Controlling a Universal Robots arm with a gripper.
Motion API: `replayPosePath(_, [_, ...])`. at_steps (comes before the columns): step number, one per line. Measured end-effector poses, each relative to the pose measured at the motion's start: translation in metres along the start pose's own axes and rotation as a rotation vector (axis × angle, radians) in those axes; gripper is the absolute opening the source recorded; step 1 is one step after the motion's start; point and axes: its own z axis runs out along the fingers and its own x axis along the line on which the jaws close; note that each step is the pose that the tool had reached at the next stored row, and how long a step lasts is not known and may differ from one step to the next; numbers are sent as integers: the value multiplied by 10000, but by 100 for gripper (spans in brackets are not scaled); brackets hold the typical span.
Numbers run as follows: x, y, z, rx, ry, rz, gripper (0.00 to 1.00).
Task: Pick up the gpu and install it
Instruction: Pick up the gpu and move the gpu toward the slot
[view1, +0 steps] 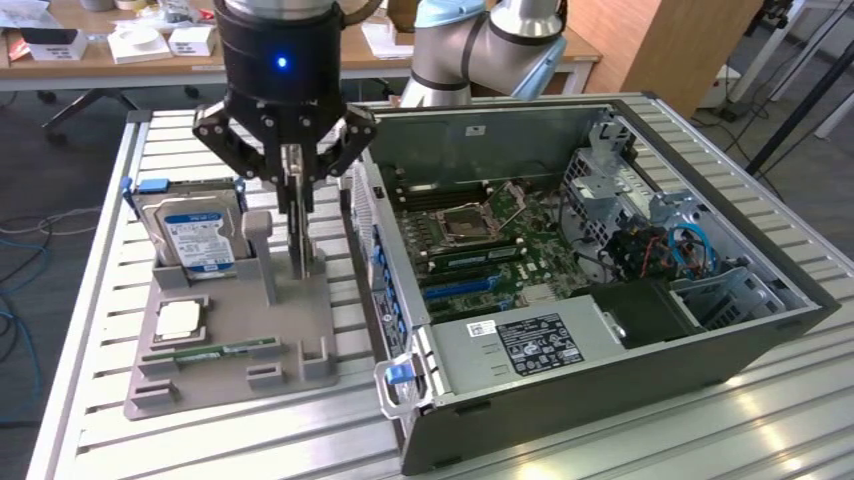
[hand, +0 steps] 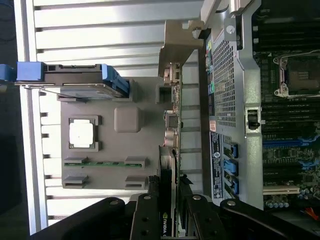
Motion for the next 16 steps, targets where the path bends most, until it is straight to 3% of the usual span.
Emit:
replayPosePath(7, [10,12,-302,0,0,0,26])
replayPosePath(16, [21,25,-605,0,0,0,26])
